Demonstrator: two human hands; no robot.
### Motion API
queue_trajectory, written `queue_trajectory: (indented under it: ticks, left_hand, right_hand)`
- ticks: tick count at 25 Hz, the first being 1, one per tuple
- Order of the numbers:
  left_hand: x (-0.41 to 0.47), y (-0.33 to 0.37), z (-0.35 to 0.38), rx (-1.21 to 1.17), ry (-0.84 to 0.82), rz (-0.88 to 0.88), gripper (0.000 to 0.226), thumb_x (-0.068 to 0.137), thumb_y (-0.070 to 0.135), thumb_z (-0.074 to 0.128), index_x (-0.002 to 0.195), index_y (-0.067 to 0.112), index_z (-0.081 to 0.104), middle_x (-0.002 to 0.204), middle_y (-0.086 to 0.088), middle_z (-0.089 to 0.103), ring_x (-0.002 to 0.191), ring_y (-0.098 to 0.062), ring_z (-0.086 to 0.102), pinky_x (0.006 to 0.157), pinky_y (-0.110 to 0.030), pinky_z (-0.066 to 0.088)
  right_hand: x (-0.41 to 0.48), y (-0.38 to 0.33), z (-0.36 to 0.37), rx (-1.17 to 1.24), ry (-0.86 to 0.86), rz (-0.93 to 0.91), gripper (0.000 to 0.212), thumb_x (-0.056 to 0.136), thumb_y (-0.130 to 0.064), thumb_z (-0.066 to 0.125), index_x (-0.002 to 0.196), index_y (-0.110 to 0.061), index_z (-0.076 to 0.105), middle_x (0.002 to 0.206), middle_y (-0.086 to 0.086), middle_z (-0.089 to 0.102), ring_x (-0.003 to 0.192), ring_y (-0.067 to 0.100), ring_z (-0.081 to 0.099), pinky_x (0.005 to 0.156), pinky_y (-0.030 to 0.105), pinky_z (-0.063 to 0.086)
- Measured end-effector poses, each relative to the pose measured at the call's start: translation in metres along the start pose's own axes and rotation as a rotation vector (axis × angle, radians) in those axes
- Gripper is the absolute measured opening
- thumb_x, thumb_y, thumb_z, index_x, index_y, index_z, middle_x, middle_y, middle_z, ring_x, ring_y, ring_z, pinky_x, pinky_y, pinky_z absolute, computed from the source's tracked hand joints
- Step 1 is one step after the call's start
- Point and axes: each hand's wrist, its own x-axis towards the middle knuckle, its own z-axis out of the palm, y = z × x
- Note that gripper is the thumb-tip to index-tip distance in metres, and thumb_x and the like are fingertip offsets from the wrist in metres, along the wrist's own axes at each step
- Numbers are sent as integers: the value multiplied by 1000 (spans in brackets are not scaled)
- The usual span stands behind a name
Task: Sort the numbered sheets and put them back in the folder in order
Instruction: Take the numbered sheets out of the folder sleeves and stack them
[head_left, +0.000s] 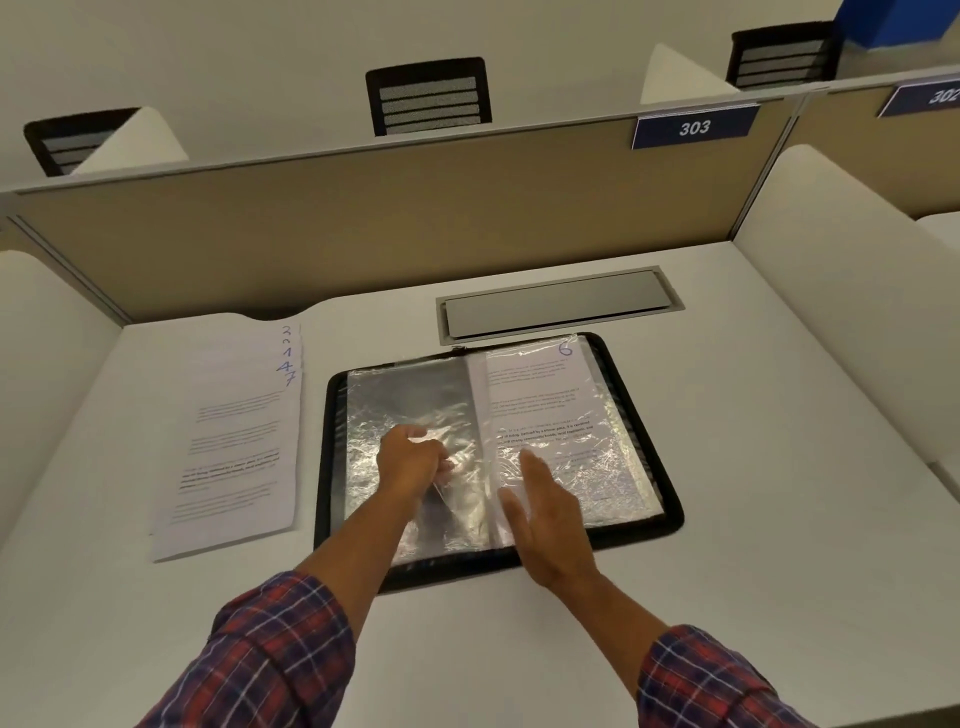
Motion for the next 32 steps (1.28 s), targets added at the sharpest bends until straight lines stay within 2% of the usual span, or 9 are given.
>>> queue_trajectory:
  ticks: [2,8,12,16,20,23,27,29,32]
  left_hand:
    - [6,-5,-24,13,1,4,33,87,-6,69,114,11,59,89,-19,75,69,-27,76,55,-32,58]
    - [29,-32,-89,344,140,106,31,88,3,73,116,12,62,97,-10,73,79,-25,74,61,-30,55]
    - [28,-47,-103,630,172,237,33,88,3,75,118,6,60,98,-4,62,90,-22,61,78,-32,48]
    - [22,-60,-85,875,246,543,56,84,1,72,137,10,56,126,-17,59,111,-34,58,93,-47,53]
    - [-5,-67,-38,872,17,929,35,91,15,72,125,13,67,125,-8,65,116,-28,59,101,-46,51]
    - [-27,-76,4,842,-240,1151,28,89,15,71,117,9,69,124,-9,65,117,-27,59,101,-43,51]
    - [-47,-91,49,948,-438,1219,34,94,27,66,122,7,63,139,-12,57,130,-28,51,110,-42,45]
    - [-50,-96,62,972,-433,1201,37,95,31,68,124,9,63,142,-12,56,136,-29,48,113,-41,44]
    - [-53,-94,73,999,-365,1233,32,91,33,74,112,10,67,127,-10,62,125,-29,54,104,-40,49]
  right_hand:
    - [-3,16,-4,-223,-5,91,83,103,-68,13,166,-15,21,172,7,23,159,25,21,128,50,21]
    - [-21,41,-11,-532,-117,70,87,98,-66,3,167,-15,16,175,3,4,162,19,-3,126,37,-5]
    - [-26,43,-14,-565,-127,86,84,101,-66,6,167,-15,9,175,2,1,161,18,-5,128,37,-2]
    - [-35,54,-16,-595,-115,86,82,104,-67,10,167,-14,10,175,2,3,161,17,-4,129,35,0]
    - [-46,57,-19,-585,-79,81,90,100,-70,1,167,-11,14,174,5,7,161,18,-1,128,32,0]
    - [-55,57,-24,-568,-49,124,86,101,-65,12,165,-7,20,173,8,13,161,22,7,128,33,4]
    - [-71,66,-32,-561,18,142,78,104,-56,31,158,0,36,167,15,32,156,29,28,125,45,30]
    - [-75,71,-36,-544,29,141,77,104,-54,34,157,1,38,166,17,35,155,31,31,123,47,36]
    - [-79,77,-42,-541,46,104,76,103,-51,38,156,3,40,164,19,37,153,32,35,121,45,38]
